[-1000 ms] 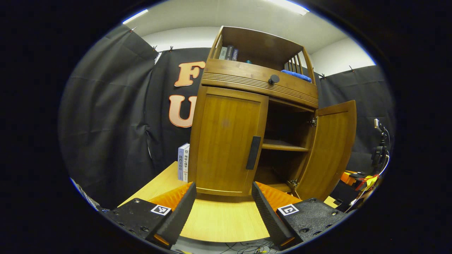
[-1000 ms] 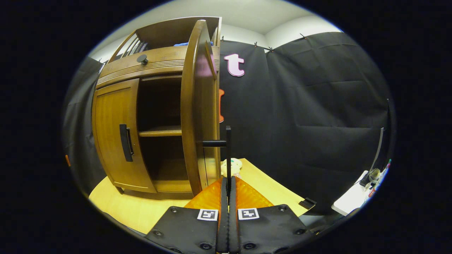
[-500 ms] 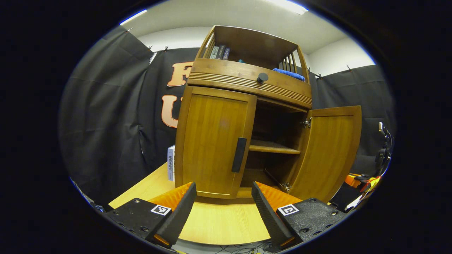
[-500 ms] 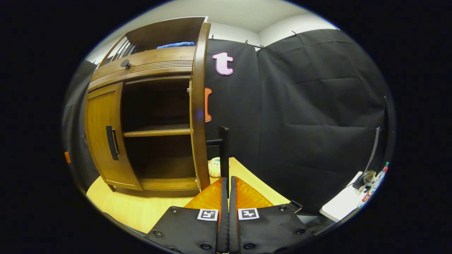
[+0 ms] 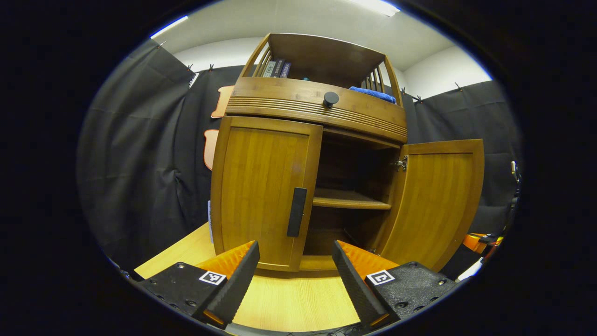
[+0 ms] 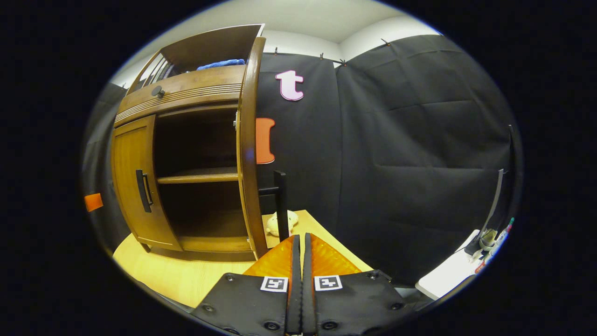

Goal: Open the right door of the double-door shoe cabinet with the right hand, and open the left door with the left hand.

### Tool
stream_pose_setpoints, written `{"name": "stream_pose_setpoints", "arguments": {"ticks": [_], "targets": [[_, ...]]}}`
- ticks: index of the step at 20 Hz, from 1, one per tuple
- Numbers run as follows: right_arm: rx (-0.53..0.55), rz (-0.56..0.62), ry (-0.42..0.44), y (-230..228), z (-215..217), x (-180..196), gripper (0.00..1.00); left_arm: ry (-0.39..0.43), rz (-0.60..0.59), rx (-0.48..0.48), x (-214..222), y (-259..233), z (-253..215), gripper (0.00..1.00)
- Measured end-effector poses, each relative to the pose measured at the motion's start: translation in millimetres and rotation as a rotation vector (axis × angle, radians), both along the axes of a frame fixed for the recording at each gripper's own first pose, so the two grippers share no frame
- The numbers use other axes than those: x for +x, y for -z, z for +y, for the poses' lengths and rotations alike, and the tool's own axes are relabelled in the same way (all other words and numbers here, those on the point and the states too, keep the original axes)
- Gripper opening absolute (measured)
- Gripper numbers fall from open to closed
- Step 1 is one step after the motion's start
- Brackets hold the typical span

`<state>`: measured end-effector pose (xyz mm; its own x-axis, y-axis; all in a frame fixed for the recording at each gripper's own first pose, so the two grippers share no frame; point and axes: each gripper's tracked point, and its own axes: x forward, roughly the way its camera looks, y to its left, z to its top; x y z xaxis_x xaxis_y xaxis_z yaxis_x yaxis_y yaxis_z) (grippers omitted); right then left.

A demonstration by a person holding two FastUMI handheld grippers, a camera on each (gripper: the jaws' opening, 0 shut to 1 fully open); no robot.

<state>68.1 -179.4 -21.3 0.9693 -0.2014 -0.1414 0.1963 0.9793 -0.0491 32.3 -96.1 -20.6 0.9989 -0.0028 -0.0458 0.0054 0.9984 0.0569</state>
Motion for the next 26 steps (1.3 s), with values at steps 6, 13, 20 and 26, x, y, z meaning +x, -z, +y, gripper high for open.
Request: {"name": "stream_pose_setpoints", "arguments": {"ticks": [6,13,20,26], "targets": [[-0.003,-0.020,0.015,-7,-21,6,0.08,-0.004,-0.016,0.019,35,2,-12,0.92],[-0.063,-0.022,0.001,-15,-38,9,0.35,-0.028,-0.052,0.044,84,-2,-14,0.92],[-0.046,-0.038,0.025,-29,-55,21,0.86,-0.058,-0.058,0.034,131,1,-7,0.92],[-0.002,-0.040,0.044,-31,-64,23,0.94,-0.086,-0.044,0.048,170,14,11,0.92]]}}
